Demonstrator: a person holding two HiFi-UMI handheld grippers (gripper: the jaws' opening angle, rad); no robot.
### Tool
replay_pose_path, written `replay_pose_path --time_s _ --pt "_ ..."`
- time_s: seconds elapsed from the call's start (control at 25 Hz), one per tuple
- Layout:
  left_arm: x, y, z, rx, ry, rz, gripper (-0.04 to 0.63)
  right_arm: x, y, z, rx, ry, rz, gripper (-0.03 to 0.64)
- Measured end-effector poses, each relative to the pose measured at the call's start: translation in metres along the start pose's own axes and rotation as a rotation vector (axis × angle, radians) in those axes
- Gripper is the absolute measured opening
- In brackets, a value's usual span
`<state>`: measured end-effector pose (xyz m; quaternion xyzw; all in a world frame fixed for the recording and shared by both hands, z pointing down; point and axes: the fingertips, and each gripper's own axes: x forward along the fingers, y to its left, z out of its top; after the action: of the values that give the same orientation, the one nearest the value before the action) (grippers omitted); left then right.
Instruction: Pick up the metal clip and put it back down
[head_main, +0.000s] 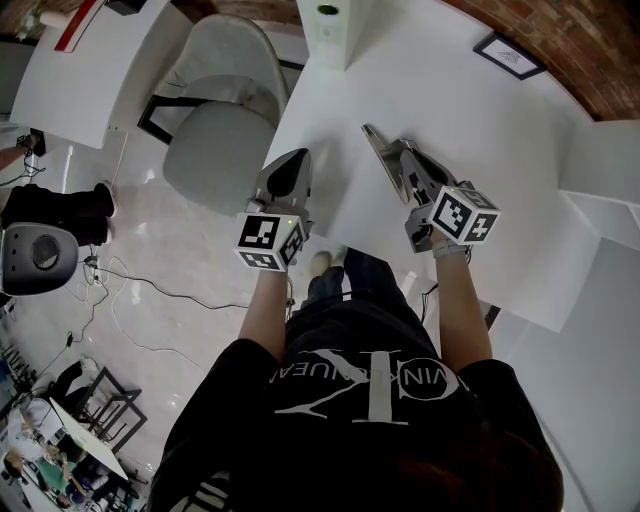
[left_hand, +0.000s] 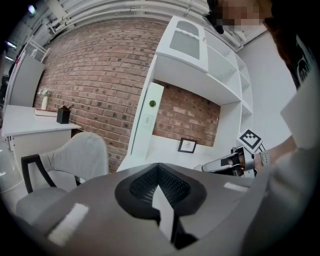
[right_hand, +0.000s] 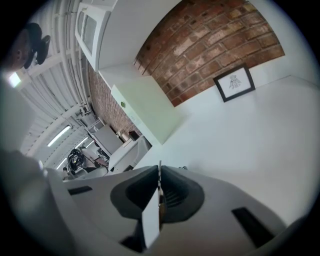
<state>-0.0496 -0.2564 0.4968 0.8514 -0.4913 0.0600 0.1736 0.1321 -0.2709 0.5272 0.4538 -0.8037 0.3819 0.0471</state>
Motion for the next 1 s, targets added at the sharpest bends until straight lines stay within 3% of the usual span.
replay_pose_path --time_s 1.0 --pt "-0.002 0.004 -0.001 -0.008 -0.003 0.002 0.011 0.002 -0.017 -0.016 0.095 0.052 -0.053 0.028"
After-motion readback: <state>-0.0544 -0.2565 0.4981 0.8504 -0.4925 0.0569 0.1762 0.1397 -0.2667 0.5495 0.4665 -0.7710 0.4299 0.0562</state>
